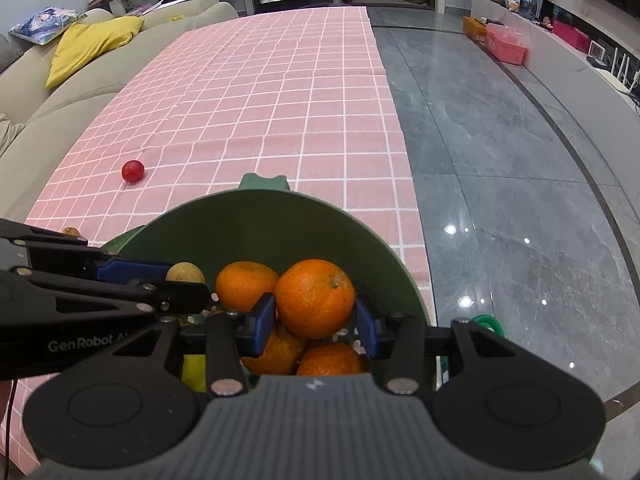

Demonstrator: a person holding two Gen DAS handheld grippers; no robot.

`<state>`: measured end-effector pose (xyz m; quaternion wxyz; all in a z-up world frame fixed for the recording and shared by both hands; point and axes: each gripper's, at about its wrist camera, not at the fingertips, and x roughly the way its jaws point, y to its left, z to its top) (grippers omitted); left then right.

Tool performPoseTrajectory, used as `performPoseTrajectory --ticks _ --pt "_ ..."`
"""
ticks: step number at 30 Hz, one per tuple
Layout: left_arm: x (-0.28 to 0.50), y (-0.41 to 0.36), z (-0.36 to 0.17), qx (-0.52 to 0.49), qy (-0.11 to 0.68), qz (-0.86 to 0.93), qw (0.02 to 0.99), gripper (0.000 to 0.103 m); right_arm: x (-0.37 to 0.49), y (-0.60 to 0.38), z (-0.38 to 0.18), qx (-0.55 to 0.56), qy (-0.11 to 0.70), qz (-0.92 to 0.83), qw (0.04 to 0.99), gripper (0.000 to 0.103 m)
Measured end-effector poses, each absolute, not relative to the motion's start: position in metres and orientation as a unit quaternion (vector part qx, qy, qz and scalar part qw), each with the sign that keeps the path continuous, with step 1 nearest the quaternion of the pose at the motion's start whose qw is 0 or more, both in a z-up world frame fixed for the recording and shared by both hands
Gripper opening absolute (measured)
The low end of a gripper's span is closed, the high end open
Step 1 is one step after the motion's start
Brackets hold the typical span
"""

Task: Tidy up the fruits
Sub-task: 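Carry the kiwi and tangerine into the colander and open both tools, then move both tools back toward the last kiwis beside the cucumber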

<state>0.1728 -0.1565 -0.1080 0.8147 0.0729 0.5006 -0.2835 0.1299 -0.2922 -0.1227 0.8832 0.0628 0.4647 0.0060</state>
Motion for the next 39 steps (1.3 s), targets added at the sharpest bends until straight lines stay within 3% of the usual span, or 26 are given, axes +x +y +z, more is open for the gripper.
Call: performPoseTrajectory --ticks 3,7,11,20,24,39 --pt "0.173 -0.153 -0.107 0.063 0.502 -0.283 0.815 0.033 0.129 -0.292 -0.122 0.064 0.465 0.006 0.883 0.042" --pt "0.174 -0.148 -0.106 0.045 0.507 -0.285 0.812 0.036 0.128 -0.294 -0.121 0.07 0.459 0.002 0.886 0.05" --pt "0.17 -0.147 -0.103 0.054 0.503 -0.285 0.814 0.044 0.126 -0.295 -0.12 0.076 0.458 0.0 0.886 0.051" --pt "0.161 -0.137 -0.079 0.05 0.479 -0.29 0.827 0.053 0.115 -0.292 -0.103 0.074 0.441 -0.001 0.894 0.058" --pt "0.158 -0.125 -0.063 0.045 0.464 -0.288 0.836 0.054 0.107 -0.285 -0.088 0.072 0.424 0.002 0.903 0.063" --pt "0.15 -0.025 -0.028 -0.001 0.434 -0.19 0.881 0.054 0.088 -0.219 -0.049 0.032 0.39 0.074 0.917 0.062"
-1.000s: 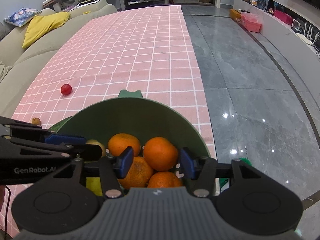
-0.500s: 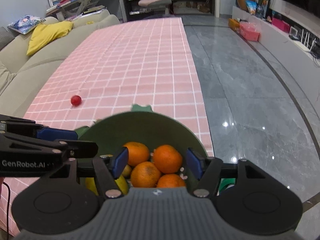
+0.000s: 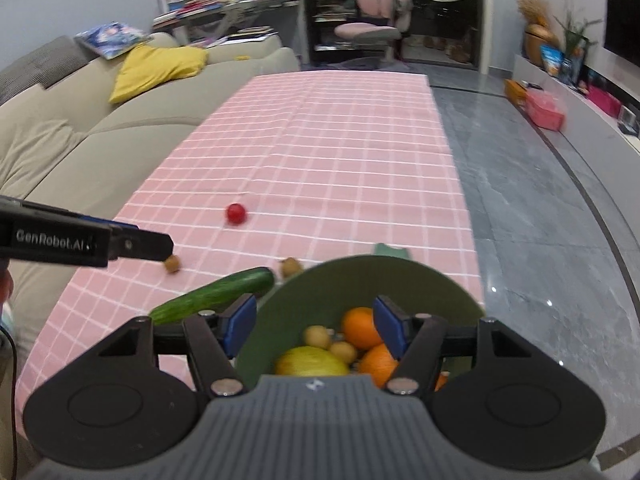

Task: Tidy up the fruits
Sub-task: 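Move both tools back toward the last kiwis beside the cucumber, then grasp a kiwi with the left tool while the right tool grasps another kiwi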

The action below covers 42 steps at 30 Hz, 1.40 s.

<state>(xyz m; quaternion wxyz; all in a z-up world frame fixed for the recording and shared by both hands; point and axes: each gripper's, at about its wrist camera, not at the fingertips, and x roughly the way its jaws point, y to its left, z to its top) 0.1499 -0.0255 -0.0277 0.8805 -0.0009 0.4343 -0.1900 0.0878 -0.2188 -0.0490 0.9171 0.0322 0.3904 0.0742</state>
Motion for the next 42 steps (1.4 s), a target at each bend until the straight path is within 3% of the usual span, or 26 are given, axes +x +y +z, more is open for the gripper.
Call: performPoseTrajectory --ticks 4,13,19,26,29,36,42 --pt "0.15 0.002 -0.032 -0.018 0.438 -0.158 0.885 0.053 0.09 -0.201 -0.048 0.024 0.395 0.095 0.913 0.053" --pt "0.16 0.032 -0.05 -0.049 0.454 -0.119 0.882 0.052 0.117 -0.177 -0.059 0.022 0.427 0.106 0.898 0.044" --pt "0.175 0.033 -0.067 -0.066 0.464 -0.116 0.876 0.041 0.143 -0.168 -0.068 0.016 0.439 0.114 0.891 0.031" --pt "0.188 0.022 -0.08 0.002 0.451 -0.093 0.888 0.042 0.18 -0.164 -0.077 0.007 0.439 0.119 0.891 0.031" --pt "0.195 0.029 -0.084 -0.033 0.443 -0.116 0.889 0.055 0.195 -0.162 -0.082 0.002 0.441 0.116 0.89 0.032" --pt "0.22 0.045 -0.1 -0.138 0.459 -0.084 0.873 0.055 0.226 -0.166 -0.098 0.026 0.459 0.118 0.88 0.041" --pt "0.237 0.044 -0.122 -0.137 0.495 -0.047 0.857 0.055 0.247 -0.17 -0.114 0.036 0.493 0.104 0.863 0.044"
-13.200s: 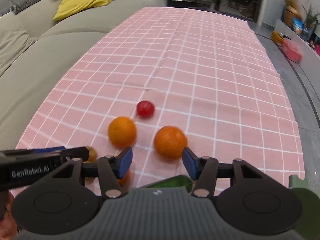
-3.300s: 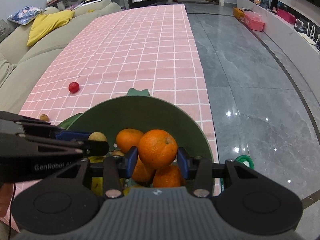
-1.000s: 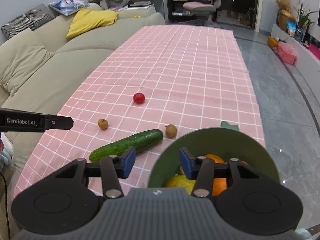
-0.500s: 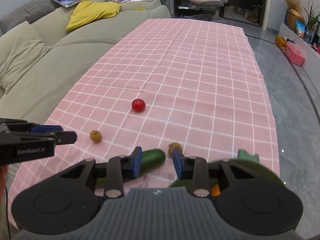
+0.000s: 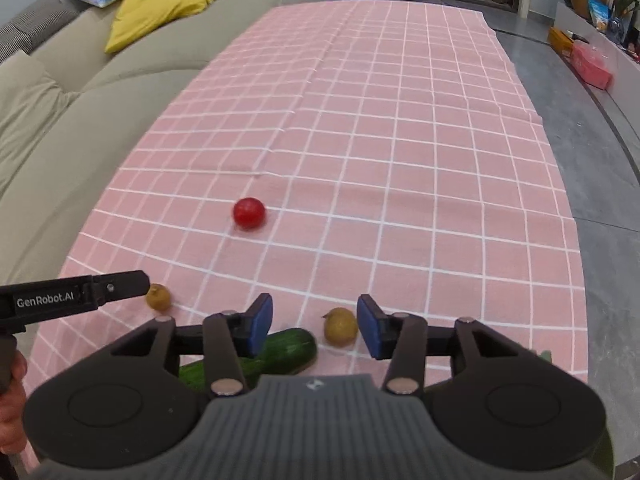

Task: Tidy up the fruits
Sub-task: 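Grasp a kiwi with the left tool while the right tool grasps another kiwi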

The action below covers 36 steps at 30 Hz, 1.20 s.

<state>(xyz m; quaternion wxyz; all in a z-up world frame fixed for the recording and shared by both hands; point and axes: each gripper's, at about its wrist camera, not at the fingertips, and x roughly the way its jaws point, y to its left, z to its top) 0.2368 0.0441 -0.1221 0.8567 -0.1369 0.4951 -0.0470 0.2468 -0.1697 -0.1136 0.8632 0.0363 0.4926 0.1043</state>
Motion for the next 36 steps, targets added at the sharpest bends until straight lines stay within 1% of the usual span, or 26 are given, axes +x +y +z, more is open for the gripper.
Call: performPoseTrajectory --ticks 6,8,12,13,15,17,18,20,21,23,30,32,36 --pt "0.241 0.026 -0.136 -0.074 0.506 -0.052 0.858 0.055 0.258 -0.172 -0.134 0.038 0.518 0.097 0.849 0.041" --pt "0.241 0.025 -0.14 -0.072 0.51 -0.052 0.856 0.052 0.26 -0.172 -0.139 0.038 0.523 0.097 0.846 0.04" --pt "0.242 0.021 -0.144 -0.04 0.513 -0.045 0.856 0.049 0.261 -0.173 -0.145 0.043 0.527 0.1 0.843 0.04" --pt "0.242 0.02 -0.144 -0.036 0.514 -0.046 0.856 0.047 0.262 -0.174 -0.144 0.045 0.527 0.1 0.843 0.039" --pt "0.242 0.019 -0.145 -0.037 0.515 -0.048 0.855 0.043 0.263 -0.174 -0.144 0.045 0.528 0.104 0.842 0.037" --pt "0.242 0.02 -0.145 -0.043 0.515 -0.048 0.855 0.036 0.264 -0.174 -0.143 0.046 0.528 0.106 0.841 0.034" --pt "0.243 0.021 -0.146 -0.049 0.514 -0.047 0.855 0.036 0.264 -0.174 -0.143 0.052 0.528 0.105 0.841 0.032" --pt "0.243 0.024 -0.147 -0.057 0.513 -0.047 0.855 0.033 0.265 -0.178 -0.144 0.067 0.526 0.094 0.843 0.025" --pt "0.243 0.024 -0.147 -0.059 0.514 -0.047 0.855 0.033 0.265 -0.18 -0.143 0.073 0.524 0.088 0.844 0.023" --pt "0.243 0.025 -0.147 -0.06 0.514 -0.047 0.854 0.031 0.266 -0.182 -0.145 0.079 0.528 0.083 0.842 0.023" --pt "0.244 0.026 -0.148 -0.069 0.512 -0.052 0.855 0.03 0.267 -0.175 -0.15 0.056 0.537 0.081 0.838 0.023" --pt "0.245 0.026 -0.148 -0.072 0.513 -0.055 0.854 0.028 0.268 -0.172 -0.152 0.048 0.541 0.083 0.835 0.023" --pt "0.244 0.025 -0.148 -0.068 0.512 -0.055 0.855 0.027 0.269 -0.173 -0.154 0.048 0.543 0.086 0.834 0.02"
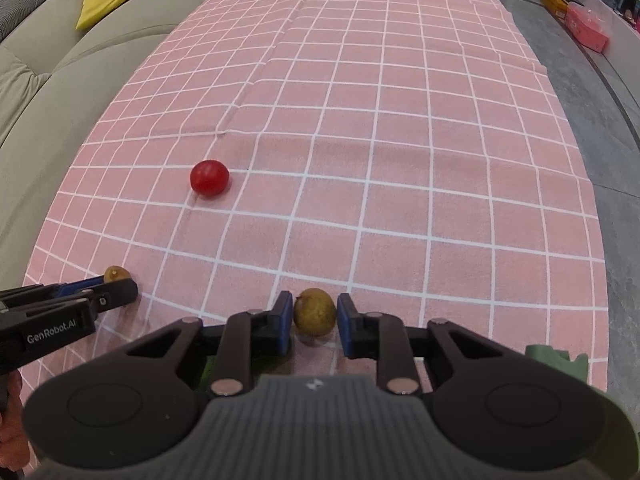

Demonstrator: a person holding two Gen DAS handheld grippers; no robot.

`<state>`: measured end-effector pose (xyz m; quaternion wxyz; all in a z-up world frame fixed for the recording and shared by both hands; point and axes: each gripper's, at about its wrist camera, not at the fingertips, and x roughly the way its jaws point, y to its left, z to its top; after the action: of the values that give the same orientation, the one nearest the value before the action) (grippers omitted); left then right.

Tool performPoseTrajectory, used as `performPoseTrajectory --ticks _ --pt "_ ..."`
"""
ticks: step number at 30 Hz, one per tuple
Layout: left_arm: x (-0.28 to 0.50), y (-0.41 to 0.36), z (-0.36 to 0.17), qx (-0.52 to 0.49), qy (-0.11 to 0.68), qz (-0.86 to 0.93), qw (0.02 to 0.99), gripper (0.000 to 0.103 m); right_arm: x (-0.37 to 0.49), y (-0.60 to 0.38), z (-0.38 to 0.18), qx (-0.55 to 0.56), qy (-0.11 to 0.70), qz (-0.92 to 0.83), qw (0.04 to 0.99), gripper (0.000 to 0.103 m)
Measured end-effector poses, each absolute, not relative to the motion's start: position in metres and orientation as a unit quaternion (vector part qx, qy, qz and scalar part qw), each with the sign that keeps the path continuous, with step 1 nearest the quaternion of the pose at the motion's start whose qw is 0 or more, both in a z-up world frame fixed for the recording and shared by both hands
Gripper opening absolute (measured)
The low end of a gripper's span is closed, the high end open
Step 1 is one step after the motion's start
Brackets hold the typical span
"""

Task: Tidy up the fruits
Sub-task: 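Grasp a kiwi with the left tool while the right tool grasps another kiwi, then carry both held kiwis over the green colander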

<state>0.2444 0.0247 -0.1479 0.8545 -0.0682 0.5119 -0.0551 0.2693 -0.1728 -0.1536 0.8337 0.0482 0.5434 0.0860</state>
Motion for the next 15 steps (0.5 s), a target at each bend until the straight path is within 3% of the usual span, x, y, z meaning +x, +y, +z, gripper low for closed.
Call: performPoseTrajectory --ticks 7,15 --pt "0.241 0.027 -0.144 -0.073 0.507 -0.057 0.857 0.027 0.265 -0.172 -0.147 0.036 0.529 0.094 0.842 0.019" --pt "0.228 0.02 -0.102 -0.079 0.47 -0.087 0.875 0.027 0.243 -0.17 -0.105 0.044 0.481 0.119 0.867 0.019"
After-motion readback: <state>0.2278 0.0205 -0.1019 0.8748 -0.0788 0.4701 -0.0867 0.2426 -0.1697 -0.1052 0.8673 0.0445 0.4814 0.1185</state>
